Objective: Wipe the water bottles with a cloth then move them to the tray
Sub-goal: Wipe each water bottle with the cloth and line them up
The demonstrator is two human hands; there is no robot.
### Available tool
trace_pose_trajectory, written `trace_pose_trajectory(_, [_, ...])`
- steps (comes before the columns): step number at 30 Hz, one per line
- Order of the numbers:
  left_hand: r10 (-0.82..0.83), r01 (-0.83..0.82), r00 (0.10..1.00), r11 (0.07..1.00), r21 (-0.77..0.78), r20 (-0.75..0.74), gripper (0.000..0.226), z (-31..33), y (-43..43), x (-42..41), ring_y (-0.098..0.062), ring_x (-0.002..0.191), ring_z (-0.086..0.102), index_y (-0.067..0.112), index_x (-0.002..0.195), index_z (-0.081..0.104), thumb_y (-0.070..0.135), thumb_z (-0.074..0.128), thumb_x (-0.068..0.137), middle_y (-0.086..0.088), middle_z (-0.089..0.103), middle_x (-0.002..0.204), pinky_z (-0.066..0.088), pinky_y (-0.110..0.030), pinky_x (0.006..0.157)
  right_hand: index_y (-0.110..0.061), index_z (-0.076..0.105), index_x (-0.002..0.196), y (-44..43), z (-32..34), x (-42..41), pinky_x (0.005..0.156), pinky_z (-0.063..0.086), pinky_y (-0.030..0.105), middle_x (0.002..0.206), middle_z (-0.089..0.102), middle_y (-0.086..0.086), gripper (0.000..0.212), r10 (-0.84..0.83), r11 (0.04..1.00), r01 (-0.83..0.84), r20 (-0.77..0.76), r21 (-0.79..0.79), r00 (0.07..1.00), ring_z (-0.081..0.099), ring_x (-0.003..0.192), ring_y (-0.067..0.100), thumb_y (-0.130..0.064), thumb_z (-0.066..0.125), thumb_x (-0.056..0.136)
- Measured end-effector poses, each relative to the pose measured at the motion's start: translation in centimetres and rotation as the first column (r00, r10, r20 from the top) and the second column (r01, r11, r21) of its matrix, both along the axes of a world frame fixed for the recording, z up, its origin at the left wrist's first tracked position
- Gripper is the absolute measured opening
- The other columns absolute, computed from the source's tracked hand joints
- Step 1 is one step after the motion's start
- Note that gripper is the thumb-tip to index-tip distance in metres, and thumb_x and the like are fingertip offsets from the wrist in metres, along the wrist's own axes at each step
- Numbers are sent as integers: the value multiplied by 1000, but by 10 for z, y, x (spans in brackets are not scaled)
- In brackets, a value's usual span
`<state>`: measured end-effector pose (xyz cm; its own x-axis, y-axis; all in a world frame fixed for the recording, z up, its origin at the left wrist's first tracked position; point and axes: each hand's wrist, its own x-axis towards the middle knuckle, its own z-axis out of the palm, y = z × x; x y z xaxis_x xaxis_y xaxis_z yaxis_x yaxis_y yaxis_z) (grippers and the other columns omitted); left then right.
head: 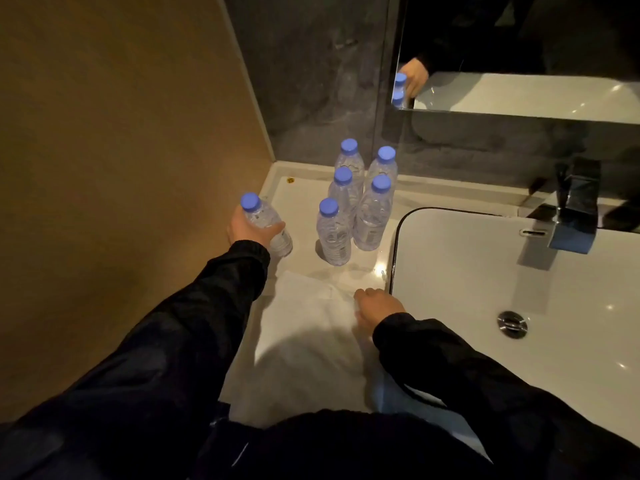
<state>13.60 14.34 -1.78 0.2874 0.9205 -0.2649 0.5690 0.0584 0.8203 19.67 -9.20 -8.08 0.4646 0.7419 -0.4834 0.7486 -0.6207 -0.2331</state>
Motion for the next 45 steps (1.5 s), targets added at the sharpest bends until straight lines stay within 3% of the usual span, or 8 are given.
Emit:
trace_pose_trajectory(9, [-53,51,997,997,-51,-52,61,-14,34,26,-22,100,61,17,118,51,20,82,65,-1,62,110,48,-36,96,-15,58,51,6,-14,-10,46,45,25,45,58,3,29,116,993,-116,194,-13,974,56,41,23,-13,82,35])
trace_pose_trajectory(14, [-37,39,999,995,-92,24,58,-4,21,20,-26,108,58,9,126,45,14,72,76,-11,56,118,44,-32,90,-17,58,52,0,-15,-17,44,43,25,46,56,1,29,66,996,-80,239,48,969,55,43,20,-16,80,33])
trace_pose_trajectory(18, [-60,20,987,968,250,151,67,8,-47,-6,-25,118,46,7,136,36,10,68,78,-14,40,132,39,-36,103,-17,57,54,1,-19,-21,42,43,24,48,55,0,32,3,993,-25,199,112,980,53,43,20,-11,79,32])
trace_pose_trajectory(22, [-349,347,925,937,44,152,89,-13,-105,-2,-20,118,44,15,143,22,16,77,73,-7,33,138,42,-39,102,-15,58,55,1,-19,-23,36,39,22,49,53,2,33,-54,991,33,163,130,985,50,38,20,-8,78,30])
trace_pose_trajectory(26, [-310,322,933,946,-39,184,98,-12,-111,30,-13,116,46,16,142,25,21,85,65,0,38,136,41,-25,96,-20,60,54,-2,-16,-18,28,22,22,48,52,-1,41,-108,984,101,38,145,993,48,33,16,-24,86,22])
trace_pose_trajectory(31, [-212,216,971,976,-25,111,78,-12,-104,53,-16,98,52,14,130,40,26,84,67,2,54,115,39,-26,86,-1,46,120,-15,9,-16,82,44,43,116,50,24,31,-59,990,64,-39,123,997,54,102,39,-8,42,91])
trace_pose_trajectory(40, [283,-234,933,946,-223,223,42,-1,-87,10,-22,86,65,5,104,65,24,80,69,-7,68,97,53,-27,75,-4,34,124,-17,6,-23,78,41,37,114,57,24,34,-202,963,244,-292,116,935,57,103,38,-14,41,91])
trace_pose_trajectory(45, [465,-354,823,869,-346,326,27,19,-74,-63,-22,71,66,13,102,63,25,70,79,-7,68,90,53,-28,59,-6,45,123,-7,3,-18,86,43,31,118,57,23,34,-469,773,614,-511,156,720,55,108,35,-21,45,93])
